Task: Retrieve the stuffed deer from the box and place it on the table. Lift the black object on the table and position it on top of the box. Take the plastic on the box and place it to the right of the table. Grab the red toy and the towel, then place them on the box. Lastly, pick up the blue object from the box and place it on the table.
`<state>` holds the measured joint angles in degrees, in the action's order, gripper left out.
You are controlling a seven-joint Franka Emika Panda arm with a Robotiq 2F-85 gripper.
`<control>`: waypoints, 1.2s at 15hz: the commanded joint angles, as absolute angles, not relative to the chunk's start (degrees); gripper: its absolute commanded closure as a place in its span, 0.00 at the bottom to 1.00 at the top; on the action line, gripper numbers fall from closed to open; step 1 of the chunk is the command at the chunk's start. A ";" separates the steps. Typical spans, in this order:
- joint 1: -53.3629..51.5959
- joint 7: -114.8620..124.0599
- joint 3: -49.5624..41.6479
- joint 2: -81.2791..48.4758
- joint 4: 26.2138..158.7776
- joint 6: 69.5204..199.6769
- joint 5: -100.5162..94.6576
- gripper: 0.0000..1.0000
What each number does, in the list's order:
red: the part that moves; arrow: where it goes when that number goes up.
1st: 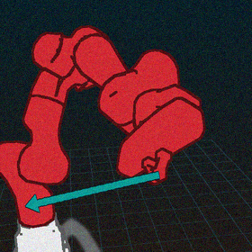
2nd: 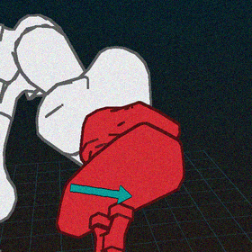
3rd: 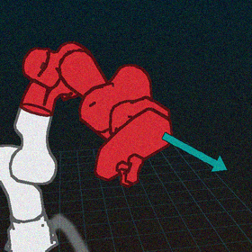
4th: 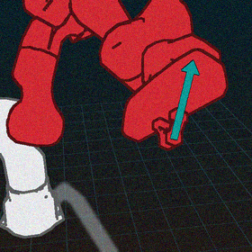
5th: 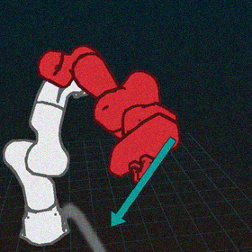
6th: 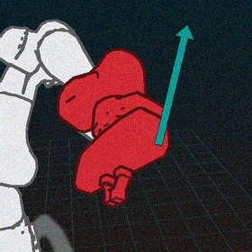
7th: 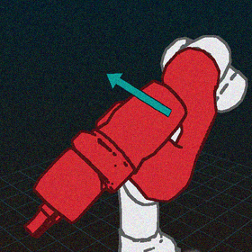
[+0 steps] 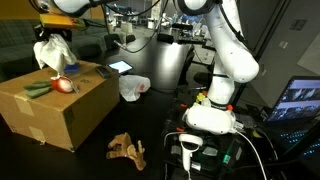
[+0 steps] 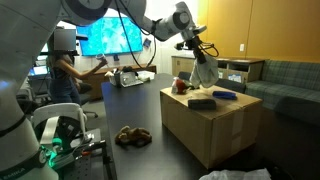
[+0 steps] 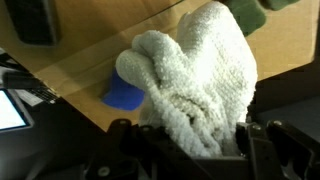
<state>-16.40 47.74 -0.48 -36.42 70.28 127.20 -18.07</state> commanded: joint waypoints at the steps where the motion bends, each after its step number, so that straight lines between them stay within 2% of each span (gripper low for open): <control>1: -14.92 37.92 2.23 -41.43 63.90 132.98 -12.61 0.91; 7: -13.98 17.05 6.22 -49.22 55.03 133.25 -3.62 0.92; 8: -14.16 14.71 6.30 -49.84 54.31 132.59 -3.18 0.87; 9: -14.24 12.39 6.44 -50.27 53.49 131.84 -2.83 0.66; 11: -14.60 9.71 5.96 -50.90 52.35 130.65 -3.23 0.59; 18: -14.15 10.18 4.03 -47.90 54.99 128.03 -5.68 0.05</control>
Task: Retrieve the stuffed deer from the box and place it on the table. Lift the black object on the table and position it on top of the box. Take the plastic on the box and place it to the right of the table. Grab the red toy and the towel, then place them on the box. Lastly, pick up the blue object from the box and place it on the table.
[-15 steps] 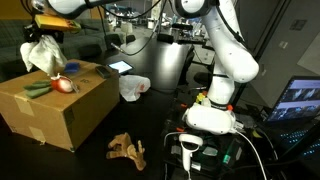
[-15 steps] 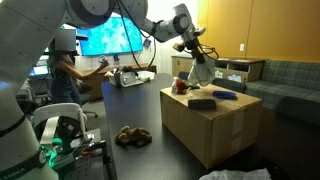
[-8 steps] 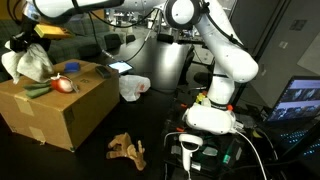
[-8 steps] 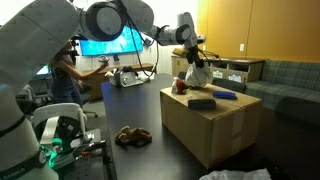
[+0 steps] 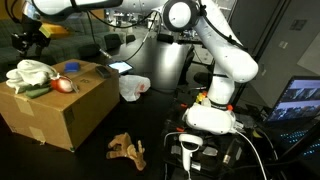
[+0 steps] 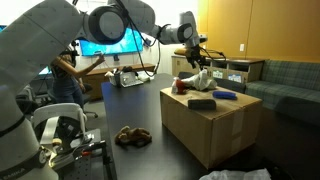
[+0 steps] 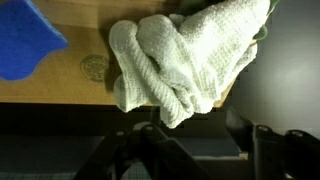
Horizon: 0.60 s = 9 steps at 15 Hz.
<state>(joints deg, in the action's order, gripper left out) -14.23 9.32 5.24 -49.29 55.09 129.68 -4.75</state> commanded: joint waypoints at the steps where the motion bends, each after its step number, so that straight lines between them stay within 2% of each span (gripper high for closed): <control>1: -14.12 10.75 3.43 -47.40 55.54 127.80 -5.97 0.01; 9: -14.43 27.82 -5.30 -43.47 62.35 118.74 -7.16 0.01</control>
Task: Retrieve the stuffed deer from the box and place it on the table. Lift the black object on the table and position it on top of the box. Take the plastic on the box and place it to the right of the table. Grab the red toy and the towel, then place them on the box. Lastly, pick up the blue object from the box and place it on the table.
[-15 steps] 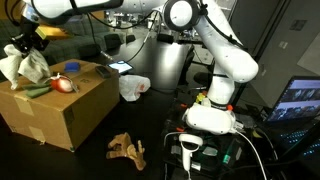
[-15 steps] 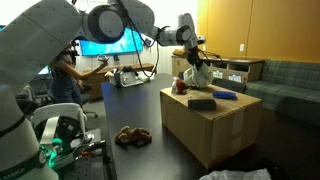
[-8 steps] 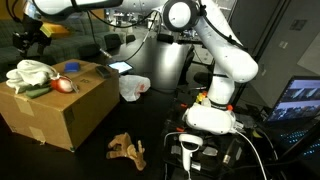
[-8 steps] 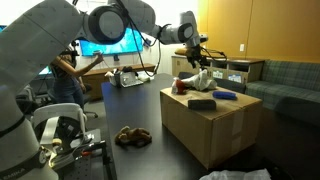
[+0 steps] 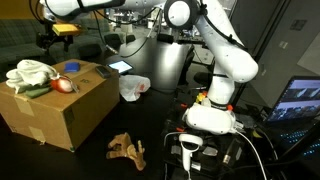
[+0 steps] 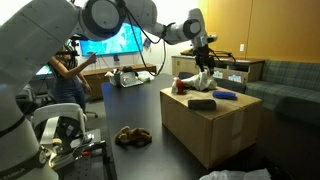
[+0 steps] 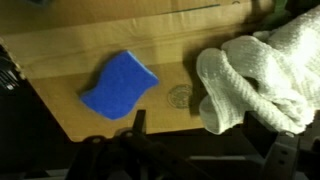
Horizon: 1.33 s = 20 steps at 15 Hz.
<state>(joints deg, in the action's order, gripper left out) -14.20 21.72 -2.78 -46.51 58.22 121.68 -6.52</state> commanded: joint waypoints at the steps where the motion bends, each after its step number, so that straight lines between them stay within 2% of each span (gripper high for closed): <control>1: -14.19 29.20 -6.14 -43.25 62.98 117.15 -7.04 0.00; 10: -10.57 30.28 -6.84 -46.16 59.76 110.01 -6.73 0.00; 16: -10.10 30.09 -6.30 -49.78 51.31 103.08 -6.22 0.00; 20: -9.48 27.37 -4.72 -53.68 44.87 103.78 -5.21 0.00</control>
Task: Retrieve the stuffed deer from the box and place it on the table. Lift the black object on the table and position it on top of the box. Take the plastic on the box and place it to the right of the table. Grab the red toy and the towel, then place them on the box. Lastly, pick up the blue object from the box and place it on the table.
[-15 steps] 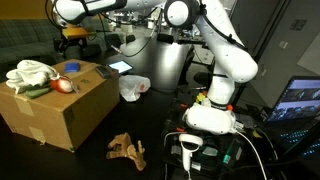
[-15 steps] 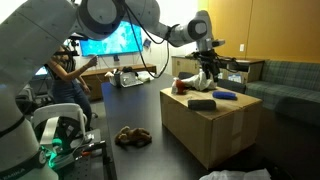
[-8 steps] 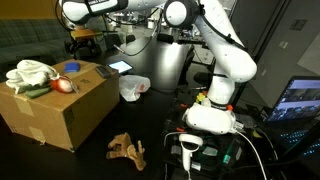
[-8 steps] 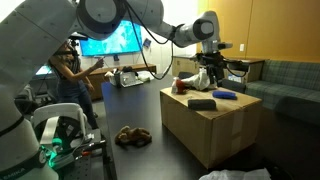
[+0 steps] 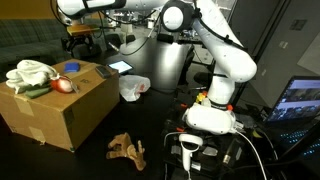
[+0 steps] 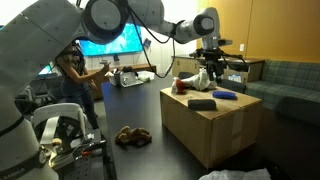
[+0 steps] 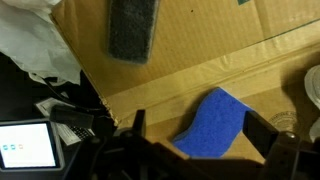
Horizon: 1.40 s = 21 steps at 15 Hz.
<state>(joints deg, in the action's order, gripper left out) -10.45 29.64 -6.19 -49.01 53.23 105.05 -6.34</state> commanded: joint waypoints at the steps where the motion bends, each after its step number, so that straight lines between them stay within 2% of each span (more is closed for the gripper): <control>1: -9.37 26.57 -4.23 -54.69 43.54 104.25 -4.86 0.00; 8: -9.41 24.27 -1.74 -59.29 39.77 106.07 -3.97 0.00; 12: -10.39 25.76 -2.26 -57.00 44.28 108.32 -5.36 0.00; 16: -11.31 26.70 -2.91 -54.40 49.81 116.13 -6.70 0.00; 21: -11.23 27.47 -3.45 -48.67 63.82 124.11 -7.04 0.00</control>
